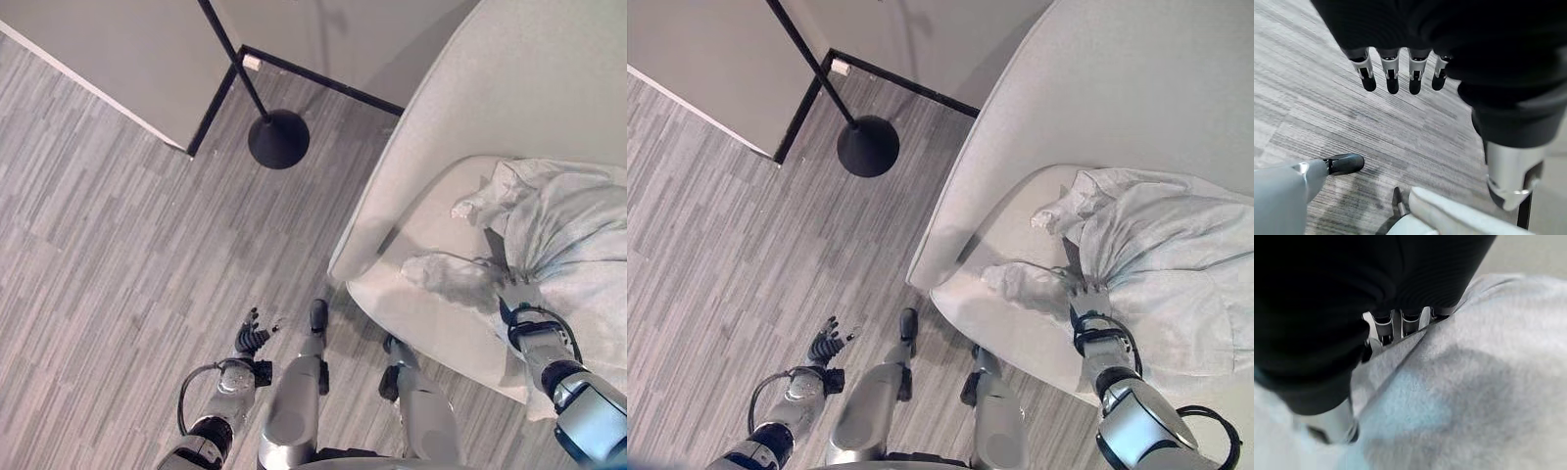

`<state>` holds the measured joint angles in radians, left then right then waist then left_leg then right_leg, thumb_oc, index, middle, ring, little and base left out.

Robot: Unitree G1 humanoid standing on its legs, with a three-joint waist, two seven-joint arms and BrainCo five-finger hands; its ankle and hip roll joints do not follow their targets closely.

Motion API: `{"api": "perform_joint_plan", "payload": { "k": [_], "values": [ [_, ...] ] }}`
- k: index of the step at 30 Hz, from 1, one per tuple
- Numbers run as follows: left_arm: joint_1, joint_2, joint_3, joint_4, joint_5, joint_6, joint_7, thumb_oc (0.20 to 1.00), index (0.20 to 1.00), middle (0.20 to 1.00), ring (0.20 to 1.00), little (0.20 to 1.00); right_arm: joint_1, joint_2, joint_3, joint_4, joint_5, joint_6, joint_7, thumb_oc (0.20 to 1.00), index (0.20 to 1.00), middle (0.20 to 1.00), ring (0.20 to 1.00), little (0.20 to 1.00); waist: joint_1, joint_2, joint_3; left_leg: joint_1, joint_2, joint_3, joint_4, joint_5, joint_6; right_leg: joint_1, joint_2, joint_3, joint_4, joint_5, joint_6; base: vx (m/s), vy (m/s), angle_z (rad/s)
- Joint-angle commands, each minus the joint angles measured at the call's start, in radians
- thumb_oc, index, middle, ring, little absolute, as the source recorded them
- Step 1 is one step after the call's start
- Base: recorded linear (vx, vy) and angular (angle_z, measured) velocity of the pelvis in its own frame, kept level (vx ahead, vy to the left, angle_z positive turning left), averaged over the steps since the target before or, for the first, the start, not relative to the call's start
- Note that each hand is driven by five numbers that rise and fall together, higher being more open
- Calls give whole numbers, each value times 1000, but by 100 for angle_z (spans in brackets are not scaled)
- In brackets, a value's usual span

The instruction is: Hang the clothes on the sofa on the clothes rack.

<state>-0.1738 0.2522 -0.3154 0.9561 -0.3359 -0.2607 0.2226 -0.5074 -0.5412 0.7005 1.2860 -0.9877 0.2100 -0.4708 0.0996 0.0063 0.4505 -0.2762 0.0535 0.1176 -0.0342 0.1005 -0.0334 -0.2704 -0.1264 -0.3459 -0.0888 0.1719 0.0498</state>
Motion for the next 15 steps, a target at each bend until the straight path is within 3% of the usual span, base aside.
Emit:
{"api": "perform_joint_plan", "payload": {
  "k": [1, 4, 9, 14, 15],
  "values": [
    [-21, 23, -26, 73, 142, -17, 60, 1000, 1000, 1000, 1000, 1000, 31, -37, 52, 71, -21, 20, 80, 200, 200, 200, 200, 200, 1, -2, -37, -58, 85, -33, -53, 93, -105, 33, -69, 75, 2, -39, 121, -4, -41, 1],
    [-31, 48, -62, 66, 257, -7, 86, 1000, 1000, 1000, 1000, 1000, 37, -39, 69, 92, -22, 21, 78, 200, 200, 200, 200, 200, -1, 5, -34, -67, 86, -33, -53, 93, -108, 21, -67, 79, 2, -37, 124, -14, -36, 0],
    [-38, 63, -75, 39, 302, -9, 102, 1000, 1000, 1000, 1000, 1000, 30, -32, 60, 96, 6, 21, 62, 200, 200, 200, 200, 200, -1, 17, -22, -84, 84, -31, -53, 100, -111, 2, -66, 84, 2, -32, 124, -23, -11, 0],
    [-43, 52, -96, 16, 324, -3, 137, 1000, 1000, 1000, 1000, 1000, -22, -2, -42, 109, 176, 26, -36, 200, 200, 200, 200, 200, -2, 38, -19, -94, 85, -25, -53, 103, -111, -13, -67, 87, 2, -28, 127, -16, 12, -1],
    [-33, 47, -95, 13, 326, 1, 149, 1000, 1000, 1000, 1000, 1000, -39, 20, -126, 57, 328, -16, -101, 200, 200, 200, 200, 200, -7, 41, -27, -86, 86, -22, -53, 100, -108, -10, -67, 93, 2, -29, 127, 19, 41, -3]
  ]
}}
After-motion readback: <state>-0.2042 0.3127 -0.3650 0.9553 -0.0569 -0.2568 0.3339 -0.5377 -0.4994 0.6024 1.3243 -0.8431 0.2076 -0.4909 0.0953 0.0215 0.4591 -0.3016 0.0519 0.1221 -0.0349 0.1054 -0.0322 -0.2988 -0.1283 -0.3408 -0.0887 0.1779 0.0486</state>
